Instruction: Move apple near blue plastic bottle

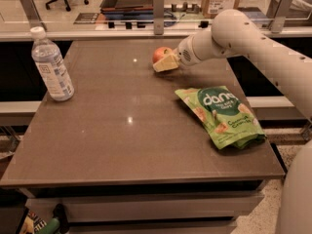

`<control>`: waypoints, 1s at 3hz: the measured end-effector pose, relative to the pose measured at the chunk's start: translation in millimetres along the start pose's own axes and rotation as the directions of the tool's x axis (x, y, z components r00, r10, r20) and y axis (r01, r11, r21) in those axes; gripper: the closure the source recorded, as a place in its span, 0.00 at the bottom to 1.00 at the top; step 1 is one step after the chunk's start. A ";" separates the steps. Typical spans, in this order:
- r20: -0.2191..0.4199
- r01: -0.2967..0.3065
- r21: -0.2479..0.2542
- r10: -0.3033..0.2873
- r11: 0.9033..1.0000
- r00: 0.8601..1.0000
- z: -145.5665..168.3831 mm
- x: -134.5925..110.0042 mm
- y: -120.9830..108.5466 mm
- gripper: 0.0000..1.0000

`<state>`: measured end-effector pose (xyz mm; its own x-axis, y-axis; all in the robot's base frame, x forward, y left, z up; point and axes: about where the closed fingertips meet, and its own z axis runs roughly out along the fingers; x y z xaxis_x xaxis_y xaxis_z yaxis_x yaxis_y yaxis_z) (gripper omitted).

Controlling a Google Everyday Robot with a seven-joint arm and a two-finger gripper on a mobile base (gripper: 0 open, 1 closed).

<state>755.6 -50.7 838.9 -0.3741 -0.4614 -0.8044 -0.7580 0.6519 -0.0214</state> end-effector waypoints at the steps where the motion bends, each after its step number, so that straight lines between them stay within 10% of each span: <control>1: -0.002 0.000 -0.004 0.000 1.000 1.000 2.5 0.5 1.6 0.64; 3: -0.005 0.001 -0.012 -0.001 1.000 1.000 7.4 1.4 4.7 1.00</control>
Offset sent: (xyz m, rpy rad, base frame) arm 0.0000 0.0019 -0.0016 0.0002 0.0024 0.0028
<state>755.5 -43.9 833.3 -0.3761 -0.4648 -0.8016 -0.7647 0.6442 -0.0147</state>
